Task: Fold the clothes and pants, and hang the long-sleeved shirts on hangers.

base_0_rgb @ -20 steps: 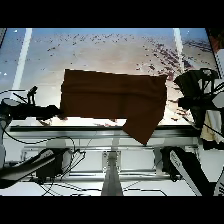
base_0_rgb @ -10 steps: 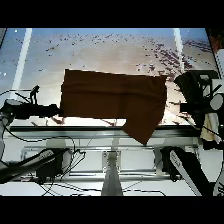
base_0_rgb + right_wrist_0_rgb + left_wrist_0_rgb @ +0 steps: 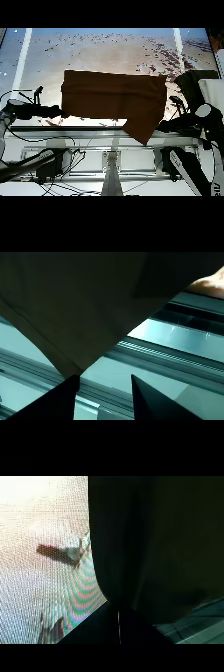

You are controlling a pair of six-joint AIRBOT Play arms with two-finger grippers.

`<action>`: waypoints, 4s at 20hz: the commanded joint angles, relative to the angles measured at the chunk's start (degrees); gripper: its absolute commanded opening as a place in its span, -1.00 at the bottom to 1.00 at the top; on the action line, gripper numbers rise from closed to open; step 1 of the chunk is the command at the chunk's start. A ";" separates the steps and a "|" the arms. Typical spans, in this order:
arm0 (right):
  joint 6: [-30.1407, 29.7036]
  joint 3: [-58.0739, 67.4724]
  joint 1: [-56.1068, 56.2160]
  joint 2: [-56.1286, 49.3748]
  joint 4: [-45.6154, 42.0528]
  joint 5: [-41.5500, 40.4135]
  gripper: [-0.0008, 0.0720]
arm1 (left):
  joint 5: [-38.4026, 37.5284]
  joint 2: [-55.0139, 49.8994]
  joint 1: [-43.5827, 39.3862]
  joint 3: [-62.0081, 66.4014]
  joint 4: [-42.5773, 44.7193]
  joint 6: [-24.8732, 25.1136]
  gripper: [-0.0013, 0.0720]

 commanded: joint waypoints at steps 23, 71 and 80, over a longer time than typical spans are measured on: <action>2.23 -0.04 0.07 -21.55 5.29 -16.63 -0.95 | -0.39 0.04 -0.20 0.07 -1.01 0.17 -0.93; 1.77 32.11 7.63 -38.29 21.16 -47.08 0.64 | 20.92 -26.67 -17.22 37.75 -5.60 -11.41 -0.86; 1.88 39.87 22.86 -38.91 17.29 -47.17 -0.85 | -6.51 -10.36 -18.40 46.45 10.49 -13.14 -0.94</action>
